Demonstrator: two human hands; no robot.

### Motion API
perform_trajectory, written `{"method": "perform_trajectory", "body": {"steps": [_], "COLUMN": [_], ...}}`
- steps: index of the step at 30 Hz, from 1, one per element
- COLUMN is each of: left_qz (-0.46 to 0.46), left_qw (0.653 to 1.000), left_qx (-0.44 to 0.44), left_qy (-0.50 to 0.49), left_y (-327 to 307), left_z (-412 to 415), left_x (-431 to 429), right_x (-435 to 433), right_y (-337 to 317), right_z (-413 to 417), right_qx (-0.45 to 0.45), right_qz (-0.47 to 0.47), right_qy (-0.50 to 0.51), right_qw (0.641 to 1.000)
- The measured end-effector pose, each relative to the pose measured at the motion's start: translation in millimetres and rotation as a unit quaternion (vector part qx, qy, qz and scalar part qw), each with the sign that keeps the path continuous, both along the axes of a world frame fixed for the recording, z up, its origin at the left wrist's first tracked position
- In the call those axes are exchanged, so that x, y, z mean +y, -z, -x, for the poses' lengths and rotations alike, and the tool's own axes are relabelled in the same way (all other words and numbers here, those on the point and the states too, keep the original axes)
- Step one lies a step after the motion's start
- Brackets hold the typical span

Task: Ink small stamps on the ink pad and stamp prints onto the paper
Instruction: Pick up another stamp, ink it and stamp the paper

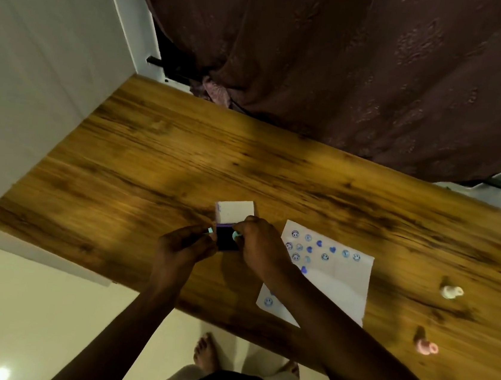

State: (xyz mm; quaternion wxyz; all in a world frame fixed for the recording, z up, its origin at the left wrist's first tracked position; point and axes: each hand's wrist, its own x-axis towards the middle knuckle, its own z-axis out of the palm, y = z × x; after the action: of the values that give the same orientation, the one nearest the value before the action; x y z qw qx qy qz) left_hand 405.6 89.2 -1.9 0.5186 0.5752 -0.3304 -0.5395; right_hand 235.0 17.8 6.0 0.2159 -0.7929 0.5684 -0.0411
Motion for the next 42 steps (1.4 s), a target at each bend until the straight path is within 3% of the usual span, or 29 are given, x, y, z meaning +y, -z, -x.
{"method": "perform_trajectory", "body": {"steps": [6, 11, 15, 18, 21, 29, 42], "left_qz": [0.018, 0.032, 0.035, 0.029, 0.015, 0.017, 0.022], "left_qw": [1.000, 0.999, 0.999, 0.998, 0.995, 0.991, 0.989], "left_qx": [-0.010, -0.005, -0.013, 0.027, 0.064, 0.035, 0.032], "left_qy": [0.008, 0.012, 0.036, 0.057, 0.072, 0.128, 0.141], "left_y": [-4.9, -9.0, -8.1, -6.9, -6.4, -9.9, -17.8], "left_z": [7.4, 10.6, 20.4, 36.9, 57.7, 94.6, 96.3], "left_x": [-1.9, -3.3, -2.2, -0.5, 0.9, 4.3, 4.1], "right_x": [3.1, 5.3, 9.5, 19.5, 31.1, 51.2, 43.3], "right_y": [-4.6, -16.5, -26.6, -24.4, -17.8, 4.3, 14.8], "right_z": [1.1, 7.9, 40.6, 84.9, 131.6, 186.5, 184.9], "right_qx": [-0.002, -0.070, -0.128, -0.168, -0.130, 0.000, -0.003], "right_qz": [0.013, 0.053, 0.077, 0.085, 0.070, 0.044, 0.024], "right_qy": [-0.010, 0.003, 0.087, 0.168, 0.240, 0.311, 0.296], "right_qw": [1.000, 0.996, 0.985, 0.968, 0.960, 0.949, 0.955]}}
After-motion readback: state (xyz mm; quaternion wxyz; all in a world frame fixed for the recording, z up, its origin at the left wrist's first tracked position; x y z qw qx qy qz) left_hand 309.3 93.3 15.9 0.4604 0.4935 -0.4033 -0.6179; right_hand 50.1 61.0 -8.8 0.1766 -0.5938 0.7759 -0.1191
